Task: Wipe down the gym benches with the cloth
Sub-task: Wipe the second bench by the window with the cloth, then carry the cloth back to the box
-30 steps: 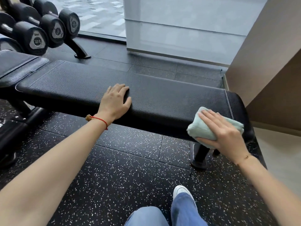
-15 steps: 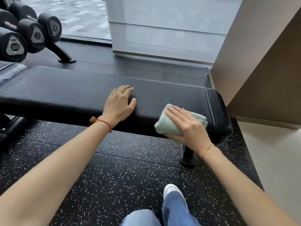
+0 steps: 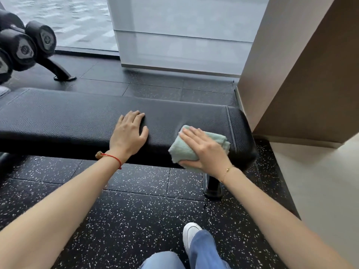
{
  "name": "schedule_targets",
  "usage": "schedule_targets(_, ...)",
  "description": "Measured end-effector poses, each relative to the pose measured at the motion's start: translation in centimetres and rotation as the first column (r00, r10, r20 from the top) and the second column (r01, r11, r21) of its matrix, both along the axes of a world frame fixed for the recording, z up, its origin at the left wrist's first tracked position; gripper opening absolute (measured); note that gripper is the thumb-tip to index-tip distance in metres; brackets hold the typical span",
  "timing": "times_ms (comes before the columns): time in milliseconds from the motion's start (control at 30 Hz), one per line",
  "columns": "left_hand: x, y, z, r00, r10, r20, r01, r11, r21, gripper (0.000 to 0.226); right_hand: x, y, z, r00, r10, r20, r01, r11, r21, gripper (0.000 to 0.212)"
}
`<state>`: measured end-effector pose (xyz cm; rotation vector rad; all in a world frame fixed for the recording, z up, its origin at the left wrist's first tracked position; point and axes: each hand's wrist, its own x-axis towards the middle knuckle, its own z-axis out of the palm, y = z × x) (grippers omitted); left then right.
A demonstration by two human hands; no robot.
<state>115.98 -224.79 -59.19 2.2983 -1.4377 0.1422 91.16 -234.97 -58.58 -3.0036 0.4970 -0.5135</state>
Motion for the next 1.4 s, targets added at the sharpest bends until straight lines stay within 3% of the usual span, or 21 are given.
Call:
schedule_targets(133,-0.1,0.1,0.1,1.000,0.000,-0.017,0.000,1.000,0.010,0.052,2.8,1.0,0.2,0.999,0.047,0.020,-0.050,0.990,0.132,0.080)
schedule_targets(300,0.0,0.3,0.8,0.997,0.004,-0.076,-0.003,1.000,0.015,0.049,2.5,-1.1,1.9,0.987,-0.042,0.157,-0.042,0.868,0.495,0.063)
schedule_targets(467,-0.8,2.1,5.3,0.989,0.039,-0.146,-0.034,0.999,0.036,0.039,3.5,-3.4,7.3,0.986,-0.162,0.048,0.109,0.827,0.551,0.054)
schedule_targets(600,-1.1,4.2,12.7,0.982,0.114,-0.151,-0.105,0.992,0.067,0.036,4.0,-3.8,14.0,0.989,-0.143,-0.027,0.134,0.828,0.545,0.053)
schedule_targets(833,-2.2,8.3,30.8,0.967,0.204,-0.150,-0.191,0.977,0.098,0.031,4.7,-2.4,30.6,0.993,-0.095,-0.069,0.117,0.801,0.587,0.055)
schedule_targets(1100,-5.8,12.0,50.3,0.907,0.369,-0.204,-0.358,0.930,0.089,0.032,5.4,-2.4,49.6,0.997,0.036,-0.067,0.009,0.816,0.577,0.058)
schedule_targets(1400,-8.7,14.0,60.2,0.790,0.570,-0.227,-0.576,0.816,0.046,0.036,8.2,-2.4,59.2,0.982,0.186,-0.022,-0.139,0.804,0.578,0.050)
